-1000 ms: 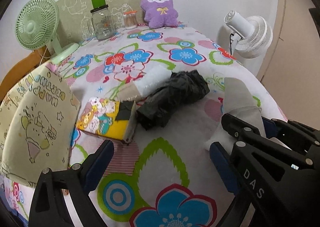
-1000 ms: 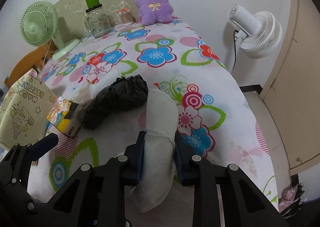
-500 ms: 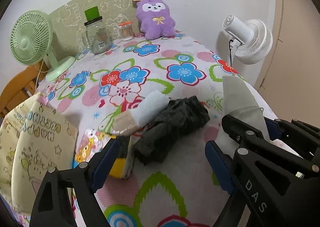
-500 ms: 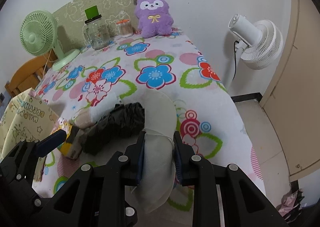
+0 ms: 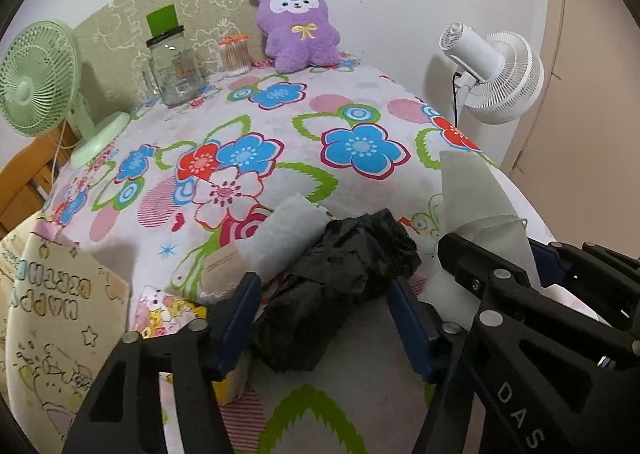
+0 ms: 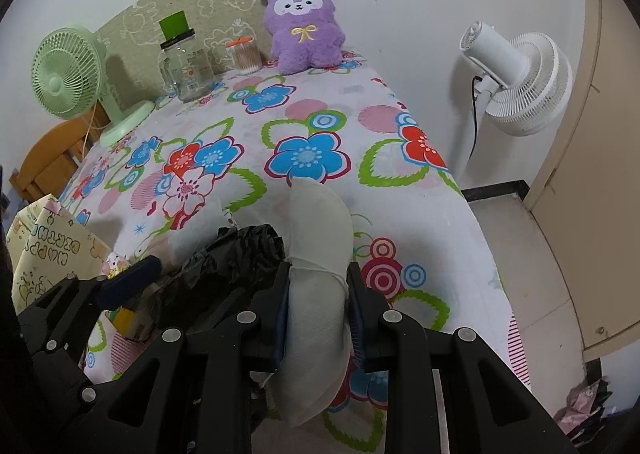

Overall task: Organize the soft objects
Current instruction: 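Grasp the white pouch with the right tool while the left tool grasps the black umbrella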

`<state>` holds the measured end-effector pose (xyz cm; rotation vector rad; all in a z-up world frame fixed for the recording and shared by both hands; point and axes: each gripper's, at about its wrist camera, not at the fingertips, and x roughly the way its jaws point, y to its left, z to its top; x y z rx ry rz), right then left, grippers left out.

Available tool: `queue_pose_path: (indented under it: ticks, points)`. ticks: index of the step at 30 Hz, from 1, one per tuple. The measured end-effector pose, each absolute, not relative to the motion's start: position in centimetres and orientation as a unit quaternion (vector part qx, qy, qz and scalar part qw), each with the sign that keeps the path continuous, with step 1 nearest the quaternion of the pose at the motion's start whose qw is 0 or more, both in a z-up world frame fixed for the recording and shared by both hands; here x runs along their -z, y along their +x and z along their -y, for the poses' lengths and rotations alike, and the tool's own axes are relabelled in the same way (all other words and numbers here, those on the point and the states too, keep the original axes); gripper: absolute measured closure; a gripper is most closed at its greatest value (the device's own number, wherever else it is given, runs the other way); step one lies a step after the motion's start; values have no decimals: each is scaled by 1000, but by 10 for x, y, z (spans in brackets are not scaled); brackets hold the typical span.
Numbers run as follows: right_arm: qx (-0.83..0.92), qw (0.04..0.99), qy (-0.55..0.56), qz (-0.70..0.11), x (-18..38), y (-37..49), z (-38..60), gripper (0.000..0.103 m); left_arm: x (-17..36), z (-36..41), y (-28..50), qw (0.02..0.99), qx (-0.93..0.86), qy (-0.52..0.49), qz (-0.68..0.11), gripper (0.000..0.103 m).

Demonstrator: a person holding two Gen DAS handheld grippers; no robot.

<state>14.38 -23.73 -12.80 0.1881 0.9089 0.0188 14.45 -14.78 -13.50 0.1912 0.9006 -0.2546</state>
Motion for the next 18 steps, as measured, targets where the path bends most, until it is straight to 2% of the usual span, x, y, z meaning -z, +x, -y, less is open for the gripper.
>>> queue_pose_path:
  ticks: [6,8,14,18]
  points:
    - [-9,889,95,-447,132,147,239,75,139,150,147,883,129,91,-441,56]
    - [-10,889,97,-448,132,147,239,75,139,150,146,883,131,91,-442,68]
    - [-9,889,98,-447,132,146,240,75,136,152,143,882,142,92,-441,77]
    - [-8,891,99,-444,128,142,240,75,131,152,138,882,150,91,-437,78]
